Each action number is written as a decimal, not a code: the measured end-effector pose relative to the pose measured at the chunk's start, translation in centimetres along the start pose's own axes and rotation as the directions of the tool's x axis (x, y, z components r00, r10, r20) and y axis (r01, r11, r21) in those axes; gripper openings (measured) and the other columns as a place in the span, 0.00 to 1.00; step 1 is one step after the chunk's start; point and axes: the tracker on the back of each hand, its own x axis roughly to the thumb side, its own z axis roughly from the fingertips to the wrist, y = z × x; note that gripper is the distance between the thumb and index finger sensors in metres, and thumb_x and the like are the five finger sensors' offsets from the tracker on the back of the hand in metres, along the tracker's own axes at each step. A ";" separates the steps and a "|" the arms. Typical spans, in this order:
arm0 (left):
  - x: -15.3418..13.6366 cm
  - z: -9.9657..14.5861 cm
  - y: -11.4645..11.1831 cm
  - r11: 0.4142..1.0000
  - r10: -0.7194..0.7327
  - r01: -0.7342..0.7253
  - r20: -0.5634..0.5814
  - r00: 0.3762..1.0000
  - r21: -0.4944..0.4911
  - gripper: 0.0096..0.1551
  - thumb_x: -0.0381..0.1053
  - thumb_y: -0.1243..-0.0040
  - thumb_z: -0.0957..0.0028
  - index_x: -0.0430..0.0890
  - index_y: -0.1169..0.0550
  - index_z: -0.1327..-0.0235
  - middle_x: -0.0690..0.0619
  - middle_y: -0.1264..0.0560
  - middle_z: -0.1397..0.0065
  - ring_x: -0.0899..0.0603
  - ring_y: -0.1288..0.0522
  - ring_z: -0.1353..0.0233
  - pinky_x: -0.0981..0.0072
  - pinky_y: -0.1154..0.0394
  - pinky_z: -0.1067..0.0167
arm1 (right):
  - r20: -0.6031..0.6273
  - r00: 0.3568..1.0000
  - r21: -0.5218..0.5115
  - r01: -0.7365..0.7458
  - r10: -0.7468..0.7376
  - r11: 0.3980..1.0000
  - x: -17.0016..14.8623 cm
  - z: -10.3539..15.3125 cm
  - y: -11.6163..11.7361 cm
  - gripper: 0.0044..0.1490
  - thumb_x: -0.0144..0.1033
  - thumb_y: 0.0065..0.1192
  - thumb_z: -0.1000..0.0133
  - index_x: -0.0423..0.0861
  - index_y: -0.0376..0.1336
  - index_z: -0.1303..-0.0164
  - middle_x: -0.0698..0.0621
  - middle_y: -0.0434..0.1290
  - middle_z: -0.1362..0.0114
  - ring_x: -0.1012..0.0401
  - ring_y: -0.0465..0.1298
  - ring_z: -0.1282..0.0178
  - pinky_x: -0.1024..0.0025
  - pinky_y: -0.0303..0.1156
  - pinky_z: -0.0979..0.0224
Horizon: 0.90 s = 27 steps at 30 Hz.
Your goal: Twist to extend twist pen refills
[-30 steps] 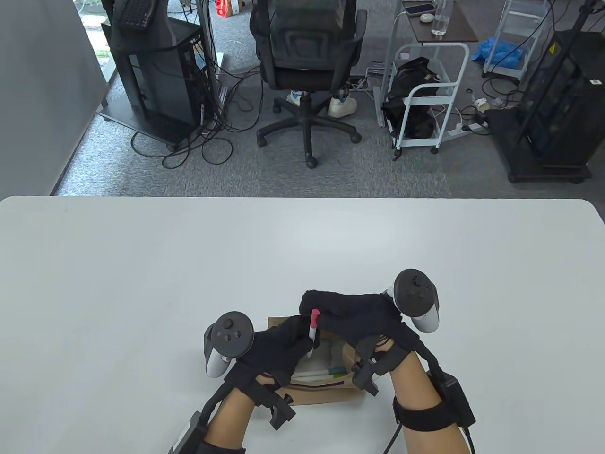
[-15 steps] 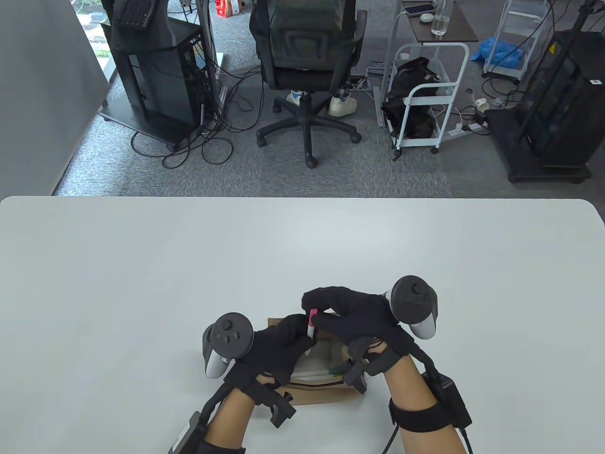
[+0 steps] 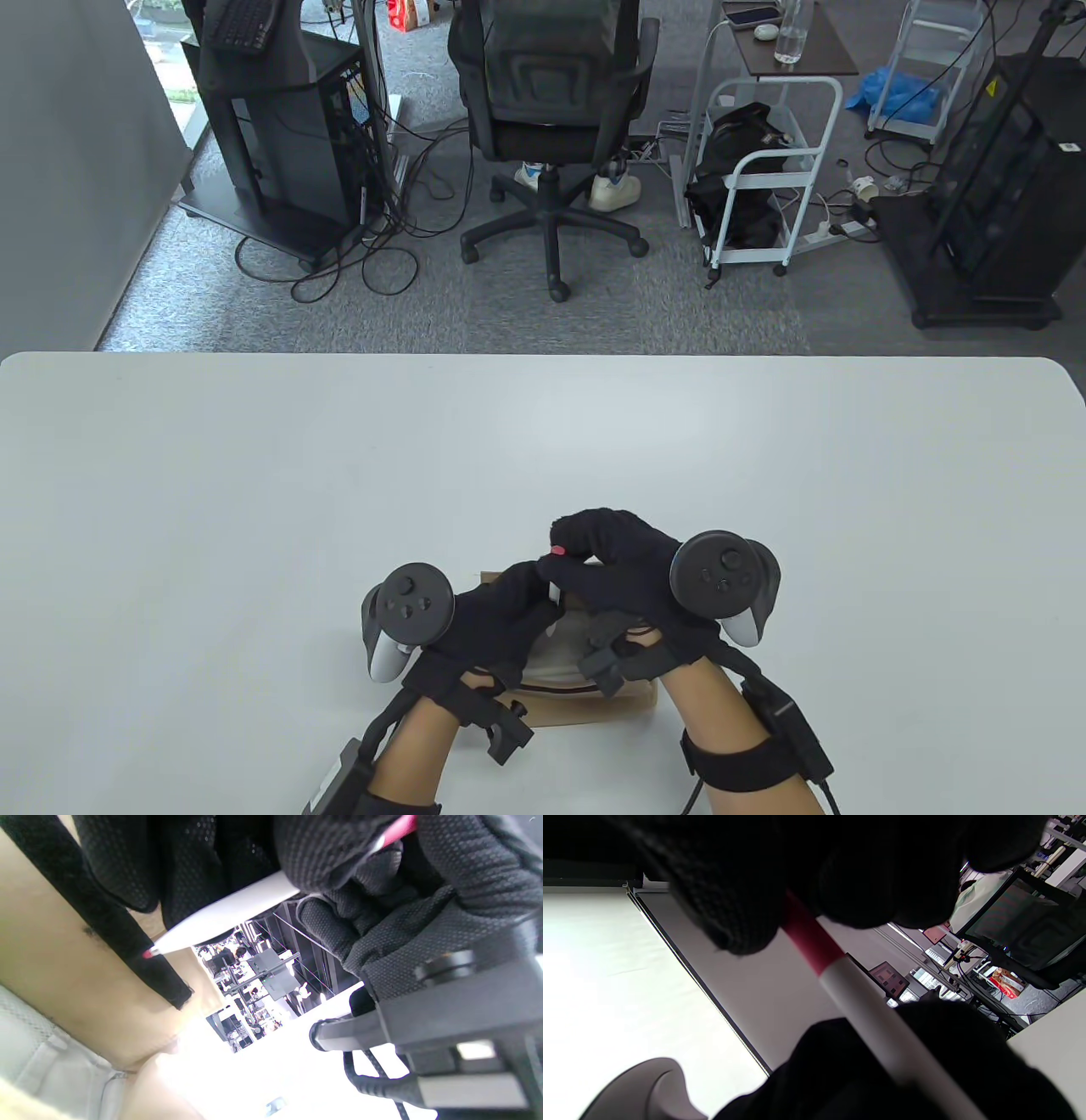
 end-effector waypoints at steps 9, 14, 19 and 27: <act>0.1 0.1 0.2 1.000 0.015 -0.015 -0.008 1.000 0.028 0.29 0.49 0.37 0.51 0.40 0.26 0.37 0.38 0.25 0.34 0.35 0.18 0.38 0.39 0.26 0.40 | 0.001 0.999 -0.053 -0.040 0.040 0.998 0.7 0.2 -0.4 0.30 0.42 0.82 0.56 0.35 0.75 0.52 0.40 0.83 0.50 0.41 0.79 0.44 0.33 0.70 0.36; 1.0 0.4 1.3 0.999 -0.022 0.021 0.015 1.000 0.038 0.34 0.52 0.35 0.51 0.39 0.27 0.34 0.36 0.27 0.31 0.32 0.20 0.36 0.37 0.27 0.39 | -0.013 0.999 -0.088 -0.037 0.036 0.995 1.4 0.1 -2.5 0.31 0.41 0.82 0.56 0.33 0.75 0.52 0.39 0.84 0.51 0.40 0.79 0.44 0.33 0.70 0.37; 2.8 1.2 3.2 0.987 -0.142 0.138 0.040 0.989 0.079 0.36 0.54 0.34 0.51 0.39 0.28 0.33 0.36 0.28 0.30 0.31 0.21 0.35 0.37 0.28 0.38 | -0.087 0.986 -0.116 -0.150 0.141 0.982 1.5 -0.1 -5.2 0.31 0.39 0.82 0.55 0.31 0.76 0.52 0.36 0.84 0.52 0.39 0.80 0.46 0.32 0.70 0.38; 1.8 3.3 6.1 0.944 -0.294 0.294 -0.026 0.955 0.152 0.38 0.55 0.33 0.52 0.39 0.28 0.32 0.36 0.28 0.29 0.31 0.21 0.35 0.37 0.28 0.38 | -0.385 0.846 0.017 -0.394 0.370 0.919 -3.0 -0.7 -6.6 0.30 0.37 0.82 0.54 0.28 0.77 0.53 0.34 0.85 0.54 0.38 0.80 0.48 0.31 0.70 0.40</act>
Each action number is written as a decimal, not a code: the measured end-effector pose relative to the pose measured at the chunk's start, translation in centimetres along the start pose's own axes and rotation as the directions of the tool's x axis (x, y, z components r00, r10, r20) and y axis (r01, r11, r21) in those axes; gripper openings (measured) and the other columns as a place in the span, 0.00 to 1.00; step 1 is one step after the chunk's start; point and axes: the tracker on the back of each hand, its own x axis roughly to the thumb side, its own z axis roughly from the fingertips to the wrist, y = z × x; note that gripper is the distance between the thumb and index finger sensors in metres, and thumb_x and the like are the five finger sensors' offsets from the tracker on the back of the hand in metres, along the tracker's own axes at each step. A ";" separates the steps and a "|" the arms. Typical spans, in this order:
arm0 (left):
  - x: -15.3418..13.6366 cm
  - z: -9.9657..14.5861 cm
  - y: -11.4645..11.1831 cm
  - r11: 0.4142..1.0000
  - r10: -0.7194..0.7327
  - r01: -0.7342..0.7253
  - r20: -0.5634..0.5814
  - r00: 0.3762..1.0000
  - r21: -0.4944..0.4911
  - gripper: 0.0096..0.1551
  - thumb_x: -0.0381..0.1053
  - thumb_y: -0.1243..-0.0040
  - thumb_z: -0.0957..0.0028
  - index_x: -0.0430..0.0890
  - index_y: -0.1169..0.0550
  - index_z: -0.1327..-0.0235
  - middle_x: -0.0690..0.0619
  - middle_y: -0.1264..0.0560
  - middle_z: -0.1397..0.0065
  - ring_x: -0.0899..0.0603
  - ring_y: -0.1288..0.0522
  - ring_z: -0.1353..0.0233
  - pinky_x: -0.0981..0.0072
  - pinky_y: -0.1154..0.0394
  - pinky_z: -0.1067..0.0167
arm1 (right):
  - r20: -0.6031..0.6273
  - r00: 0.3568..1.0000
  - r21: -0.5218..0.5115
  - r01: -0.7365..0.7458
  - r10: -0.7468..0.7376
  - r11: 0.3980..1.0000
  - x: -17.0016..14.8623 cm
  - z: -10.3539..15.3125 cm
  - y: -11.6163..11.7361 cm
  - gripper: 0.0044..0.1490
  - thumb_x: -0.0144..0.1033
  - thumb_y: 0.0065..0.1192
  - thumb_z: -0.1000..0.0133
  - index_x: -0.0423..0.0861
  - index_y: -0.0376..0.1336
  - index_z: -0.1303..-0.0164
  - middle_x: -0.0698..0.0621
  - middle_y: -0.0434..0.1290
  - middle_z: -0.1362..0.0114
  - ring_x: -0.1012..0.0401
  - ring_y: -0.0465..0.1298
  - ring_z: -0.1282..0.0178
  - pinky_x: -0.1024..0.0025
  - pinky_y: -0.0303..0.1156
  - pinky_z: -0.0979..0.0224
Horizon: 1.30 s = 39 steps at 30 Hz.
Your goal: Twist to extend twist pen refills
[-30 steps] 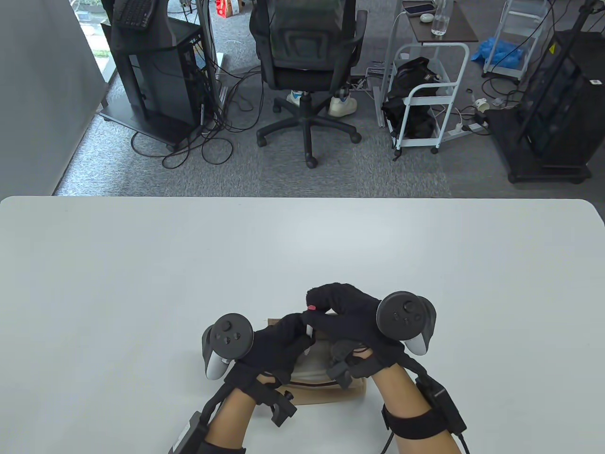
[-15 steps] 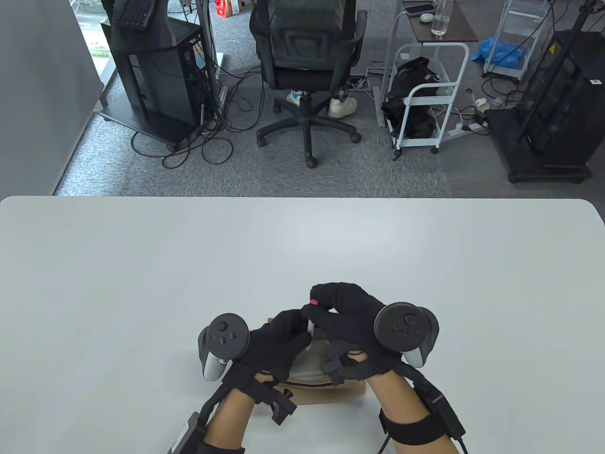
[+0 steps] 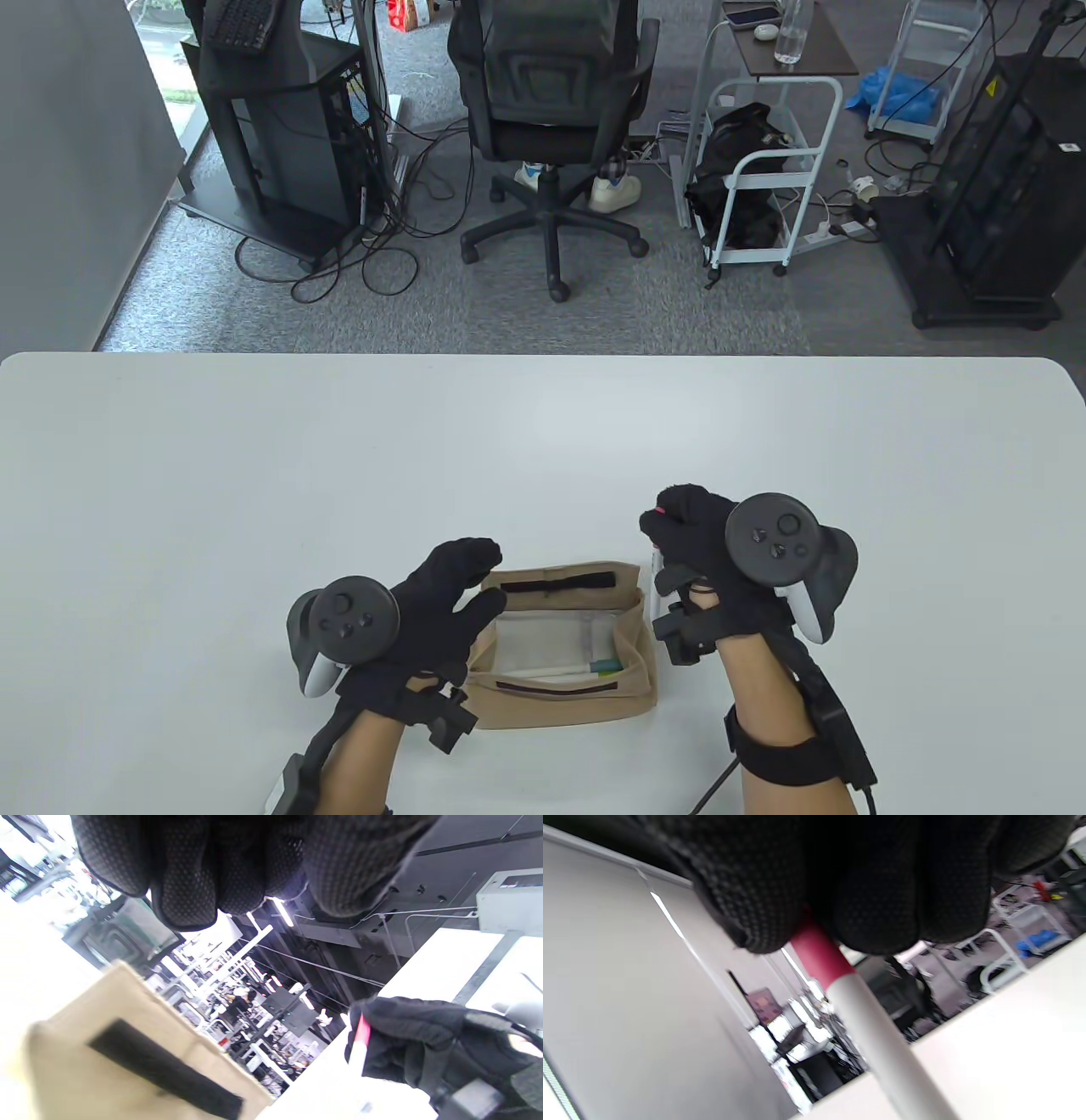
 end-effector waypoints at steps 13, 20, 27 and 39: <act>-4.5 2.1 0.0 1.000 -0.026 0.027 -0.087 0.996 0.009 0.39 0.55 0.33 0.53 0.38 0.29 0.31 0.35 0.29 0.28 0.31 0.21 0.34 0.36 0.28 0.38 | -0.240 0.907 0.279 -0.278 0.347 0.919 -6.3 -2.4 7.0 0.31 0.36 0.81 0.54 0.26 0.77 0.54 0.33 0.86 0.56 0.37 0.81 0.51 0.31 0.72 0.43; -4.8 2.2 -0.2 0.999 -0.043 0.042 -0.100 0.994 -0.010 0.40 0.56 0.33 0.53 0.38 0.29 0.30 0.35 0.30 0.28 0.30 0.22 0.33 0.36 0.29 0.38 | -0.287 0.863 0.311 -0.328 0.417 0.892 -8.5 -2.3 9.5 0.31 0.38 0.82 0.55 0.26 0.78 0.54 0.34 0.87 0.57 0.39 0.83 0.53 0.33 0.74 0.45; -4.9 2.2 -0.3 0.998 -0.059 0.058 -0.107 0.992 -0.019 0.40 0.56 0.33 0.53 0.38 0.29 0.30 0.35 0.30 0.27 0.30 0.22 0.33 0.36 0.29 0.37 | -0.307 0.837 0.340 -0.347 0.452 0.874 -9.8 -2.3 10.9 0.32 0.38 0.81 0.54 0.26 0.77 0.53 0.35 0.87 0.58 0.40 0.84 0.54 0.34 0.75 0.46; -5.2 2.3 -0.3 0.998 -0.063 0.061 -0.118 0.991 -0.016 0.41 0.56 0.33 0.53 0.38 0.30 0.29 0.35 0.31 0.27 0.30 0.23 0.32 0.36 0.30 0.37 | -0.269 0.785 0.392 -0.441 0.559 0.808 -9.9 -2.2 13.2 0.32 0.38 0.82 0.55 0.25 0.78 0.54 0.35 0.88 0.59 0.41 0.85 0.55 0.34 0.77 0.47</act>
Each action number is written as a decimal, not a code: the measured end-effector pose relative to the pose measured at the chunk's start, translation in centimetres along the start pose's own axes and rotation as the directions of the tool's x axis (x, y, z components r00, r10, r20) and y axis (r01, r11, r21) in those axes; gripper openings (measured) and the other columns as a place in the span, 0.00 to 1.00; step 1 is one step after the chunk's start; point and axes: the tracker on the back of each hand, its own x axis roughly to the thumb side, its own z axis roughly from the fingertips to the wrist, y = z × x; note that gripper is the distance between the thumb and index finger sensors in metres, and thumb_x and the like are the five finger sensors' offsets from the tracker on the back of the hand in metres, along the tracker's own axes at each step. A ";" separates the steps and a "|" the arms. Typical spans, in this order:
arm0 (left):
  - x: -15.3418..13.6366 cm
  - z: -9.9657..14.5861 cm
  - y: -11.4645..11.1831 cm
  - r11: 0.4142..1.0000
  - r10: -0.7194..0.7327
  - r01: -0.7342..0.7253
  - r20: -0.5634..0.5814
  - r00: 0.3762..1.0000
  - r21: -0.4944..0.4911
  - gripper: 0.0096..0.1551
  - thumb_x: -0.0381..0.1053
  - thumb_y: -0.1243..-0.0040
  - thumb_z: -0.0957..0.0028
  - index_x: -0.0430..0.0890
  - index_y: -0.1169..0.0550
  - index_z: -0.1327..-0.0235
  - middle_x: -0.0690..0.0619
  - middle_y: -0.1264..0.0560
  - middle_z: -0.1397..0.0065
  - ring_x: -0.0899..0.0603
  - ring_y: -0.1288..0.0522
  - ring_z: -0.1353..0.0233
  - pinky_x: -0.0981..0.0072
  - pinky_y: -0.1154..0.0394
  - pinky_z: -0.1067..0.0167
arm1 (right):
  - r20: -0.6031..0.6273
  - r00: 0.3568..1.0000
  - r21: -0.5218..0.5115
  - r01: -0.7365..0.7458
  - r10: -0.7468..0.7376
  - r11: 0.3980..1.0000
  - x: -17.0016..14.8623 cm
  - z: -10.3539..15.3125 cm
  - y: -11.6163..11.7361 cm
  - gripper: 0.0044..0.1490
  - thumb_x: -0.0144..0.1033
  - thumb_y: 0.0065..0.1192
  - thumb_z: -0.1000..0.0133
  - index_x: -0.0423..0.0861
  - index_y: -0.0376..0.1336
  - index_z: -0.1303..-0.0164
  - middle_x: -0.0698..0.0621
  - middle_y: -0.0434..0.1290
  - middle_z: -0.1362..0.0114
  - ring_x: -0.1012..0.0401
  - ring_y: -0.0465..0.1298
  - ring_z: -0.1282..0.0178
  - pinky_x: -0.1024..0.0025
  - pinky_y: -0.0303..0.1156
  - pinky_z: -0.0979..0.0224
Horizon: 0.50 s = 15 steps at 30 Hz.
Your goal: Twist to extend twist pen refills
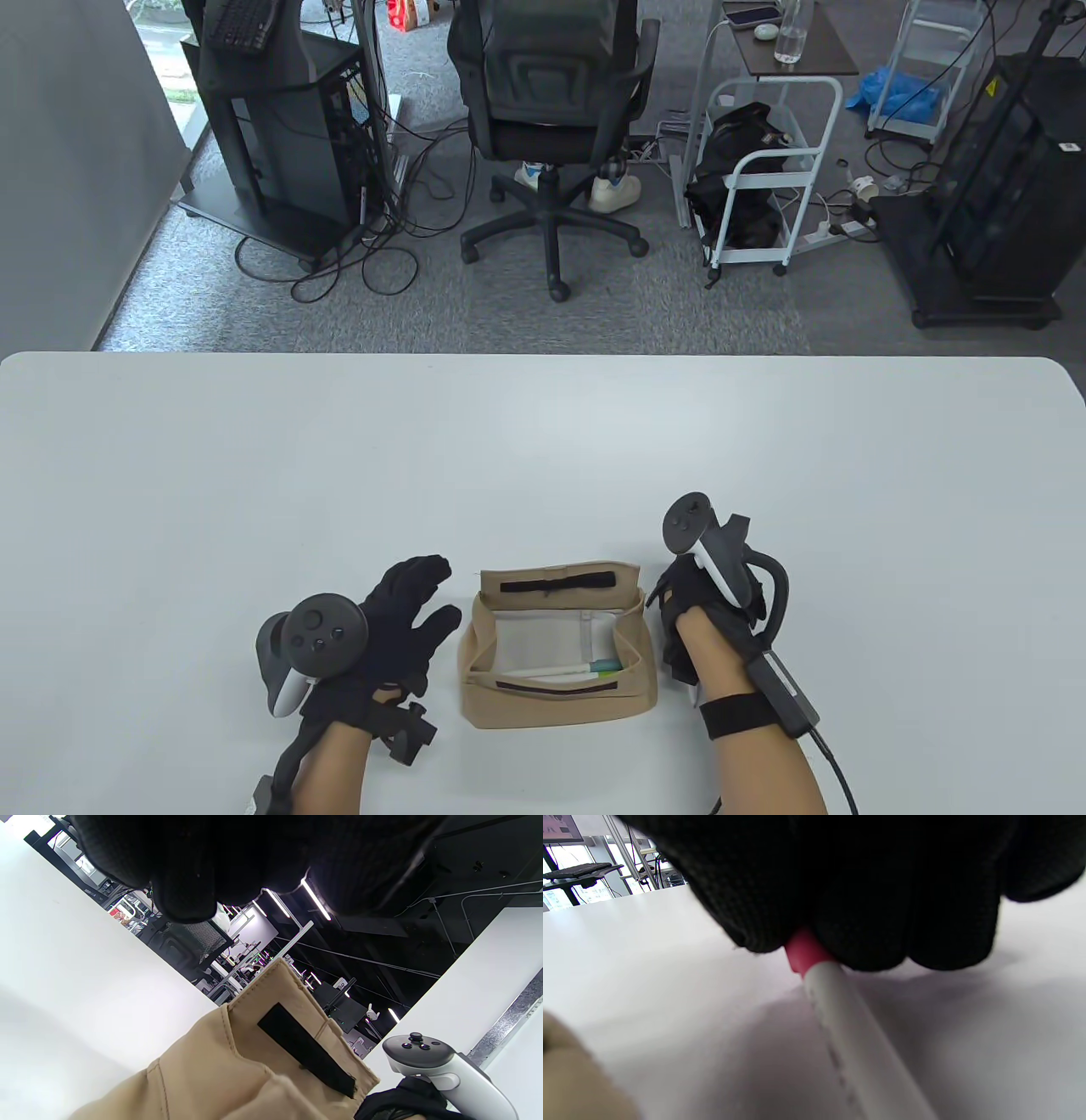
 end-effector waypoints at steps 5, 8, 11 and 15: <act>0.0 0.0 0.0 1.000 -0.005 0.005 -0.001 1.000 -0.002 0.41 0.56 0.33 0.53 0.38 0.30 0.29 0.34 0.31 0.27 0.30 0.23 0.32 0.36 0.30 0.37 | -0.004 0.999 0.002 -0.038 0.038 0.999 0.1 0.0 0.7 0.32 0.38 0.82 0.55 0.24 0.78 0.55 0.36 0.88 0.59 0.41 0.85 0.56 0.35 0.77 0.47; 0.0 0.1 0.0 1.000 -0.008 0.008 -0.001 1.000 -0.001 0.41 0.56 0.33 0.53 0.38 0.30 0.29 0.34 0.31 0.27 0.30 0.23 0.32 0.35 0.30 0.37 | -0.001 0.998 -0.009 -0.056 0.056 0.998 0.3 0.1 0.8 0.32 0.38 0.83 0.55 0.25 0.78 0.55 0.36 0.88 0.59 0.42 0.85 0.56 0.35 0.77 0.47; 0.0 0.1 0.0 1.000 -0.007 0.007 0.001 1.000 -0.001 0.42 0.56 0.33 0.53 0.38 0.31 0.29 0.34 0.31 0.27 0.30 0.23 0.32 0.35 0.30 0.36 | -0.002 0.997 -0.025 -0.078 0.078 0.997 0.4 0.2 0.9 0.33 0.39 0.83 0.56 0.25 0.78 0.55 0.37 0.88 0.60 0.42 0.85 0.56 0.36 0.78 0.48; 0.0 0.1 0.0 1.000 -0.019 0.019 0.002 1.000 -0.006 0.42 0.56 0.33 0.53 0.38 0.31 0.28 0.34 0.32 0.26 0.30 0.24 0.32 0.35 0.31 0.36 | -0.001 0.996 -0.030 -0.087 0.087 0.996 0.5 0.3 0.9 0.33 0.40 0.83 0.56 0.26 0.78 0.55 0.37 0.88 0.60 0.42 0.85 0.56 0.36 0.78 0.47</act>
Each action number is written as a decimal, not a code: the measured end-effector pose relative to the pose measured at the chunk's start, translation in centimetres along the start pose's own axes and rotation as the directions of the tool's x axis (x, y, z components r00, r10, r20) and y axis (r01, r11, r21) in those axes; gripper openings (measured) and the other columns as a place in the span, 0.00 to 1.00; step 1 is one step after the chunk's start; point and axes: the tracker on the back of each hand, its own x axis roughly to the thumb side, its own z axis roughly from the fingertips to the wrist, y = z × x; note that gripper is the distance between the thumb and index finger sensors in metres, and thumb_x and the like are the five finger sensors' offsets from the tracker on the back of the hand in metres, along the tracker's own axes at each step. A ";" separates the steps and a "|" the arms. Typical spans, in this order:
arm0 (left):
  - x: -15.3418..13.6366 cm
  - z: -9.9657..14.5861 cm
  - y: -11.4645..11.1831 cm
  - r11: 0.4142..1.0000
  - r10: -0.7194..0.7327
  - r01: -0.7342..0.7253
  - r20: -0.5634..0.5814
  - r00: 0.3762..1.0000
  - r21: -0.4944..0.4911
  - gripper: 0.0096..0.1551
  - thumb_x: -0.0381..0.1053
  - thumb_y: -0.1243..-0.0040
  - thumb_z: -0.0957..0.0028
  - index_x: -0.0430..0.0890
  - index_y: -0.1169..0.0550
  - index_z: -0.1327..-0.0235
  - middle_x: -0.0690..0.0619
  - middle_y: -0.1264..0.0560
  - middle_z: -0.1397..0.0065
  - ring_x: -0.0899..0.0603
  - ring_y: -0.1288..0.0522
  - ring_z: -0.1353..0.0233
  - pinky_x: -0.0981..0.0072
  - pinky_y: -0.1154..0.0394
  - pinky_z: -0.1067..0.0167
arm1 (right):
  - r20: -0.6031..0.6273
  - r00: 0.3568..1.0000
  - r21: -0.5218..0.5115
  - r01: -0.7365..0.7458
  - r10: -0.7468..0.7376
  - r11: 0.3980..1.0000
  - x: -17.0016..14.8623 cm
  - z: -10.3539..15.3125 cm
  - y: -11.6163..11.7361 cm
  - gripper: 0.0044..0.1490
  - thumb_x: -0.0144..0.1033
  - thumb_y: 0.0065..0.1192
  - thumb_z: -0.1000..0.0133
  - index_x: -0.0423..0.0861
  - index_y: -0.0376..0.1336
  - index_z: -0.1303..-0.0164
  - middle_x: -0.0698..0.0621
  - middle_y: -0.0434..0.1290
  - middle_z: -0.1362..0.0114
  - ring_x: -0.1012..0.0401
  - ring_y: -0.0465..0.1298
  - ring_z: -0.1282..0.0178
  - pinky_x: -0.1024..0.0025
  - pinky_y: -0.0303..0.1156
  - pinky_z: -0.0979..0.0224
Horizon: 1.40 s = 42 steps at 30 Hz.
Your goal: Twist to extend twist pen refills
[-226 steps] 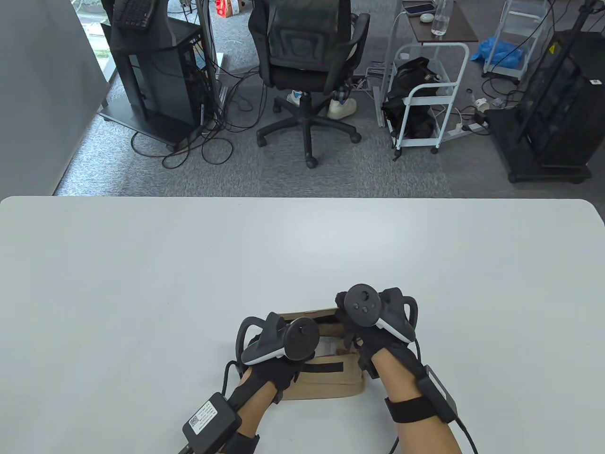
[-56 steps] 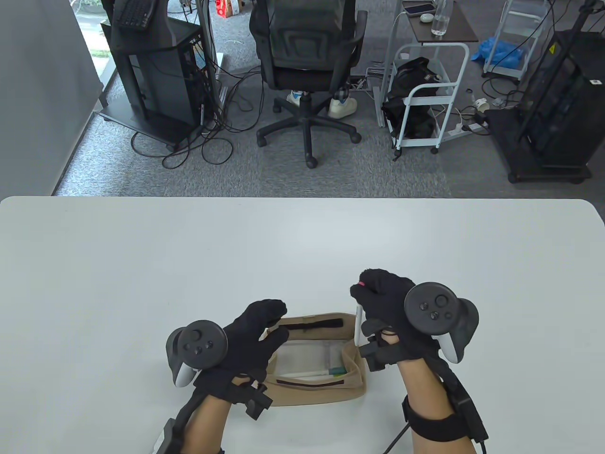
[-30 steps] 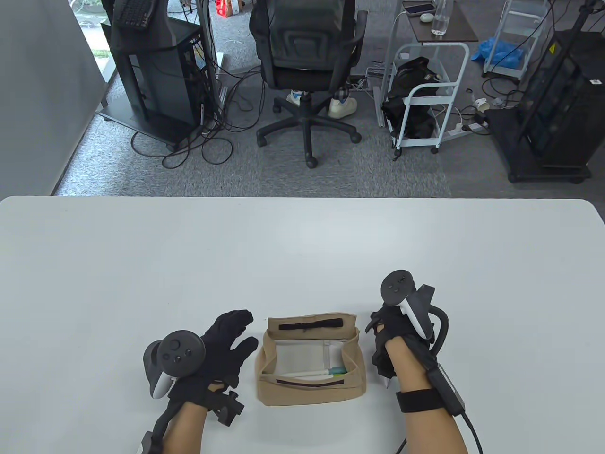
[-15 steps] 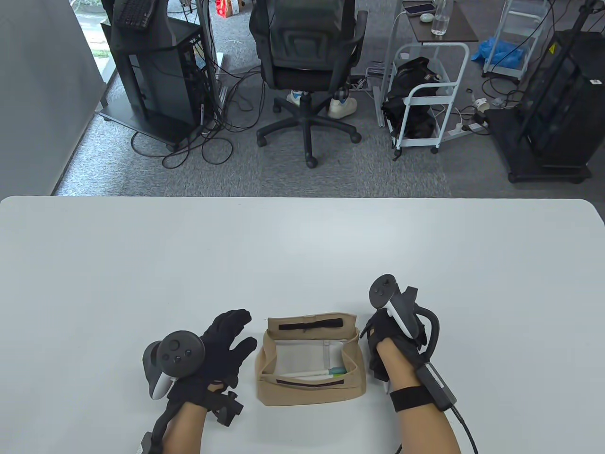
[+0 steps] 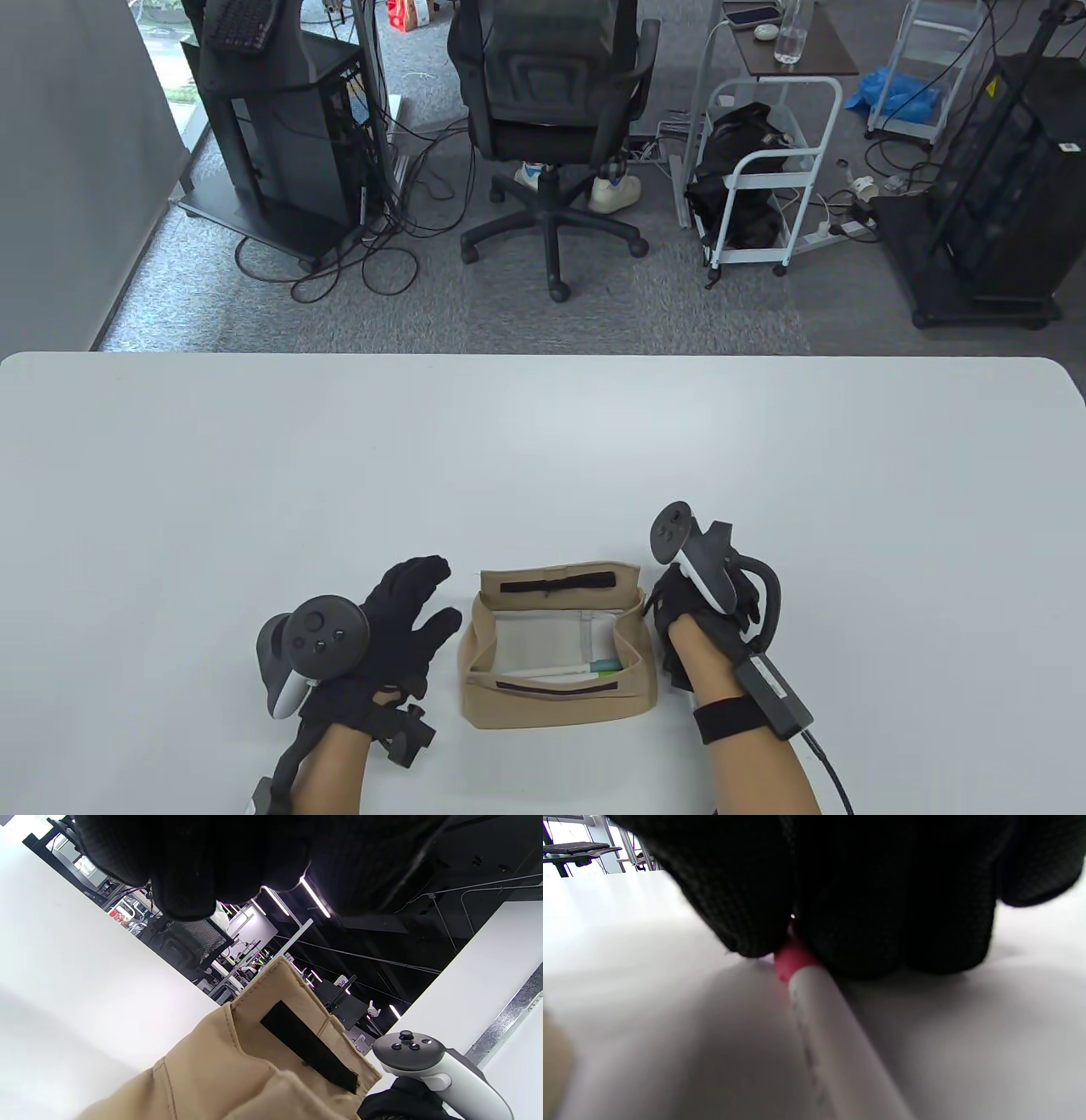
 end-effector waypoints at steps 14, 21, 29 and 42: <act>0.5 0.0 -0.3 1.000 -0.020 0.020 0.027 0.999 -0.011 0.42 0.56 0.33 0.53 0.38 0.31 0.28 0.35 0.32 0.26 0.30 0.23 0.31 0.38 0.30 0.36 | 0.201 0.906 0.071 0.365 -0.371 0.928 -1.4 3.2 -8.8 0.38 0.36 0.79 0.51 0.28 0.70 0.36 0.28 0.78 0.37 0.31 0.73 0.38 0.26 0.62 0.35; 2.4 0.1 -0.5 0.993 -0.118 0.119 0.091 0.989 -0.008 0.41 0.55 0.32 0.53 0.39 0.29 0.29 0.35 0.30 0.27 0.30 0.22 0.32 0.38 0.27 0.38 | 0.389 0.852 0.133 0.323 -0.350 0.937 2.3 5.6 -9.3 0.38 0.34 0.78 0.50 0.34 0.68 0.32 0.30 0.74 0.31 0.31 0.69 0.33 0.25 0.58 0.32; 6.7 -1.9 -1.3 0.990 -0.136 0.140 0.183 0.974 -0.005 0.27 0.49 0.27 0.55 0.37 0.15 0.46 0.35 0.16 0.41 0.33 0.09 0.47 0.45 0.15 0.53 | 0.434 0.862 0.037 0.273 -0.262 0.961 4.1 5.3 -7.0 0.26 0.32 0.76 0.50 0.38 0.75 0.42 0.36 0.81 0.39 0.36 0.74 0.37 0.29 0.63 0.33; 10.3 -7.6 -9.8 0.821 -0.459 0.509 0.232 0.858 -0.257 0.23 0.47 0.23 0.59 0.39 0.10 0.54 0.37 0.11 0.49 0.36 0.05 0.54 0.49 0.11 0.60 | 0.426 0.860 0.081 0.274 -0.282 0.958 3.9 5.3 -7.0 0.27 0.32 0.76 0.49 0.37 0.75 0.42 0.35 0.81 0.39 0.35 0.75 0.38 0.29 0.63 0.33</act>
